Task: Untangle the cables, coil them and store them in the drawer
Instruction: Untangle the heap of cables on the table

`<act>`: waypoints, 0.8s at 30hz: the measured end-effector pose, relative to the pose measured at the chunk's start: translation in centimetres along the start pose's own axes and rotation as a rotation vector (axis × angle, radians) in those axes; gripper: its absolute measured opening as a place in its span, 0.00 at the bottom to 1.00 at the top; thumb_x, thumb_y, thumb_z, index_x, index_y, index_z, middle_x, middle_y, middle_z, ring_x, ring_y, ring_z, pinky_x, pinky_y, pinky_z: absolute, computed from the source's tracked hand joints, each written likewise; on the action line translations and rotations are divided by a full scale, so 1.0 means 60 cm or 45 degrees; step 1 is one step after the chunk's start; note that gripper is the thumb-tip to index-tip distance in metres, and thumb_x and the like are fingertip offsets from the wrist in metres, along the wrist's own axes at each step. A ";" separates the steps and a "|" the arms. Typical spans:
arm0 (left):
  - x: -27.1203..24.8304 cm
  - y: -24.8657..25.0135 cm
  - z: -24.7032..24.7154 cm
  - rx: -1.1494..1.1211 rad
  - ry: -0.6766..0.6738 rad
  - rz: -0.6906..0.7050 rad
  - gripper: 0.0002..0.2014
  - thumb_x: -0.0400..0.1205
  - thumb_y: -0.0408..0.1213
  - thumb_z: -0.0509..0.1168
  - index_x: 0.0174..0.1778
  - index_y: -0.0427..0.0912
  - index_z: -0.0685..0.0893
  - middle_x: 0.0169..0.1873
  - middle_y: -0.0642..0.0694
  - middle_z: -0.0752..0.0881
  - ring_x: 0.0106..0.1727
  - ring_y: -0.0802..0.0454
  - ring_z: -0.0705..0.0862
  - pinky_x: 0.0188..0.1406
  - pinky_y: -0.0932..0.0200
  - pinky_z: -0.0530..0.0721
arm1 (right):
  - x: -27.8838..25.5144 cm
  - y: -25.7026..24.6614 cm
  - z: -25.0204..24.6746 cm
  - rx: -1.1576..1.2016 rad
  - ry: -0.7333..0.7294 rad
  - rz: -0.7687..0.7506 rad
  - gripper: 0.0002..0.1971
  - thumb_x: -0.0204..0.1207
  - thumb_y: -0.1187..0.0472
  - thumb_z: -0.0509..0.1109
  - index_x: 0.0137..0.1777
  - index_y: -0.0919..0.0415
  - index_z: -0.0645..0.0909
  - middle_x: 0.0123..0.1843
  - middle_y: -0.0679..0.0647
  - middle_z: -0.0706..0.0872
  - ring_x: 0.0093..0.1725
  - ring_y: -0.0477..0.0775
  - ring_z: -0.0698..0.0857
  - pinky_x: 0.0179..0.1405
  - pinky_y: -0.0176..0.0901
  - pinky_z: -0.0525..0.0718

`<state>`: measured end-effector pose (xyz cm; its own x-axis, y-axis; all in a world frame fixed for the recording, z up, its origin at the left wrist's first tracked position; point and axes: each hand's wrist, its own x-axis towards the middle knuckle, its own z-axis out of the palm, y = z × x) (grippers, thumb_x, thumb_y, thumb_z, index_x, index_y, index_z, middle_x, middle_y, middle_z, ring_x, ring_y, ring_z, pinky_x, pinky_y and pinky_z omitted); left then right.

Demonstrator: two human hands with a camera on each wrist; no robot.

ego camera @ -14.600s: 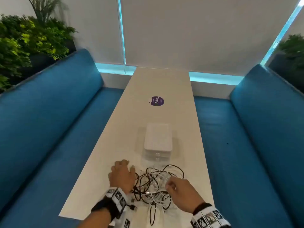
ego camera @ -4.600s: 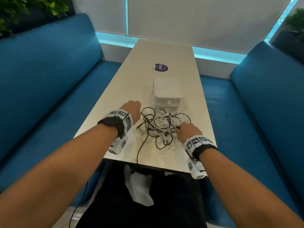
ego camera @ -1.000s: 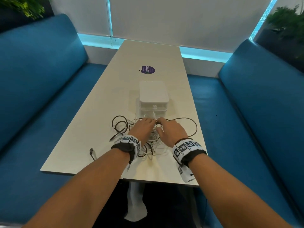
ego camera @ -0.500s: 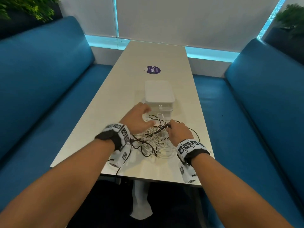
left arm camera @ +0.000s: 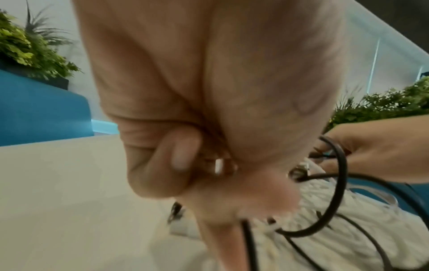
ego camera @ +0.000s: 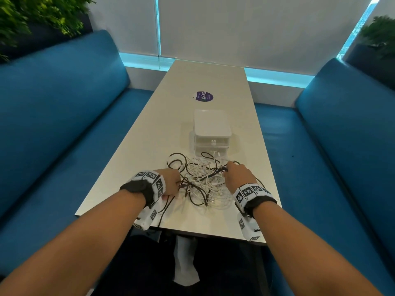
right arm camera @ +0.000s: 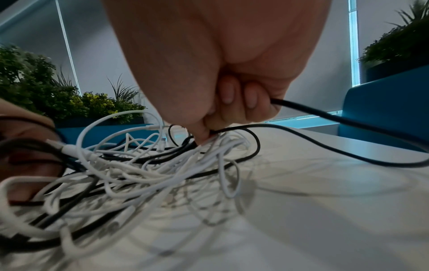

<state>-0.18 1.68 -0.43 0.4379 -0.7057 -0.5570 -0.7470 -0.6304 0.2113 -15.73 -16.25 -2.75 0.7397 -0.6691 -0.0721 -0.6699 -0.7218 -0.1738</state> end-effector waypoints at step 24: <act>0.025 0.031 -0.051 -0.386 0.826 0.279 0.12 0.83 0.29 0.60 0.44 0.54 0.74 0.41 0.44 0.87 0.32 0.43 0.88 0.38 0.43 0.89 | -0.006 0.009 0.015 -0.126 -0.083 0.005 0.08 0.85 0.59 0.59 0.58 0.58 0.77 0.54 0.58 0.85 0.51 0.62 0.86 0.43 0.49 0.82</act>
<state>0.63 -1.51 1.57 0.5720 -0.8154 0.0891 -0.7217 -0.4486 0.5272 -16.29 -16.23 -3.68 0.7373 -0.6616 -0.1370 -0.6737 -0.7351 -0.0760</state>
